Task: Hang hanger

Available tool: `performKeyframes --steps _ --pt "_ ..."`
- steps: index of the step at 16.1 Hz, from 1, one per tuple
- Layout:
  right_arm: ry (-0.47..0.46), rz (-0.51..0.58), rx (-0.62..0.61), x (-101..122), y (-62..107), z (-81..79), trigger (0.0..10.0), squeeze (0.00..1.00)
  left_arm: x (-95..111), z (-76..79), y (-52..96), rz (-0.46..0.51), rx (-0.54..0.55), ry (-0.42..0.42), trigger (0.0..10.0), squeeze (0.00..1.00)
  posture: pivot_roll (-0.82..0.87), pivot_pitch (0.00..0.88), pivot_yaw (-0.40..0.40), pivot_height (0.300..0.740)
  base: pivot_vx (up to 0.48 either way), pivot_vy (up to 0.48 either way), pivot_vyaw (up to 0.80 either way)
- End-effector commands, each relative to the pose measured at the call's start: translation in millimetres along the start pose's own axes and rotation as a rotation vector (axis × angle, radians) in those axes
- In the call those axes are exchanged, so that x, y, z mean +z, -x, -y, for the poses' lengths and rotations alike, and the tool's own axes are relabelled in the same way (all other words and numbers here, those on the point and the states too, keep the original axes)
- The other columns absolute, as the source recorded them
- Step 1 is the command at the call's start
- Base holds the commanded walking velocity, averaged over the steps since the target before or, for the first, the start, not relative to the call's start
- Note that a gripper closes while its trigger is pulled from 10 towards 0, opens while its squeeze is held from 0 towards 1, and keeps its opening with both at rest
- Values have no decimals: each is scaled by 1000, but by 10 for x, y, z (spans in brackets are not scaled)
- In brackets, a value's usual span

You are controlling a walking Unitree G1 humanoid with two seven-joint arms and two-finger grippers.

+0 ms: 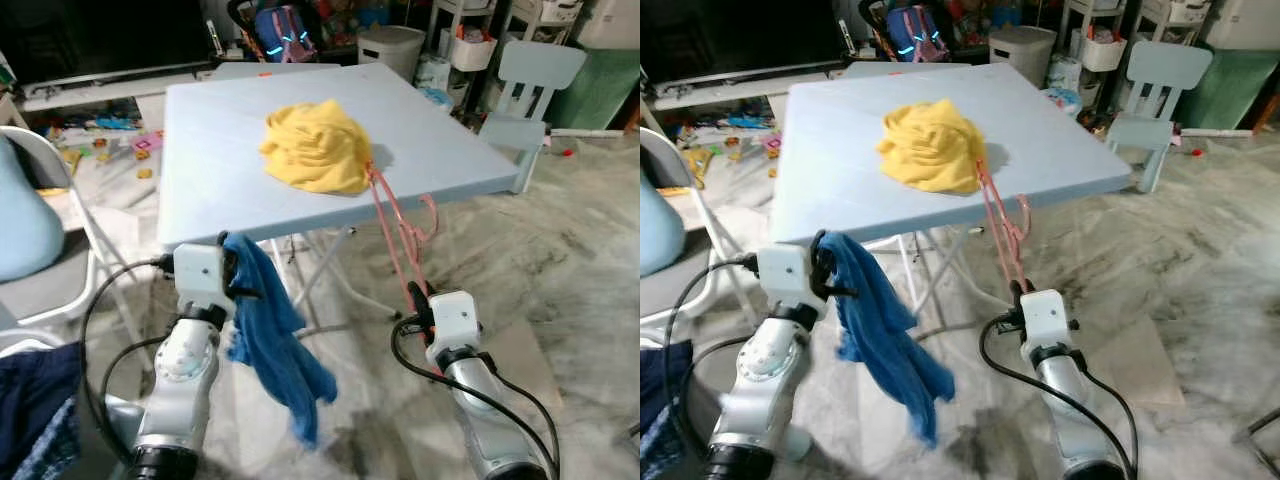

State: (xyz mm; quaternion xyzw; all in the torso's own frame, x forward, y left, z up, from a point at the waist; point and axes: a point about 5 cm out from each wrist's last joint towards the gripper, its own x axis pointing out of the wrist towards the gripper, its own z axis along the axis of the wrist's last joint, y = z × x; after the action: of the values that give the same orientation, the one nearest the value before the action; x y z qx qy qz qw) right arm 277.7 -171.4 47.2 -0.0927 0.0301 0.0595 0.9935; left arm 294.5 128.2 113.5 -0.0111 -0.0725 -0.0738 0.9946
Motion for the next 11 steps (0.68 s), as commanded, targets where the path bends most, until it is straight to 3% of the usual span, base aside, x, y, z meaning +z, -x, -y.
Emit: performKeyframes --steps 1,6,11 --pt "-13 38 -10 90 -52 -17 10000 0 31 -82 5 10 12 -18 10000 0 53 0 -2 740 409 0 413" --pt "-19 34 -11 70 -38 -28 10000 0 30 -81 21 -2 16 -12 10000 0 55 0 0 740 407 0 0" --pt "-3 24 -26 46 -33 66 10000 0 87 -80 5 21 17 -22 10000 0 53 0 0 740 407 0 0"
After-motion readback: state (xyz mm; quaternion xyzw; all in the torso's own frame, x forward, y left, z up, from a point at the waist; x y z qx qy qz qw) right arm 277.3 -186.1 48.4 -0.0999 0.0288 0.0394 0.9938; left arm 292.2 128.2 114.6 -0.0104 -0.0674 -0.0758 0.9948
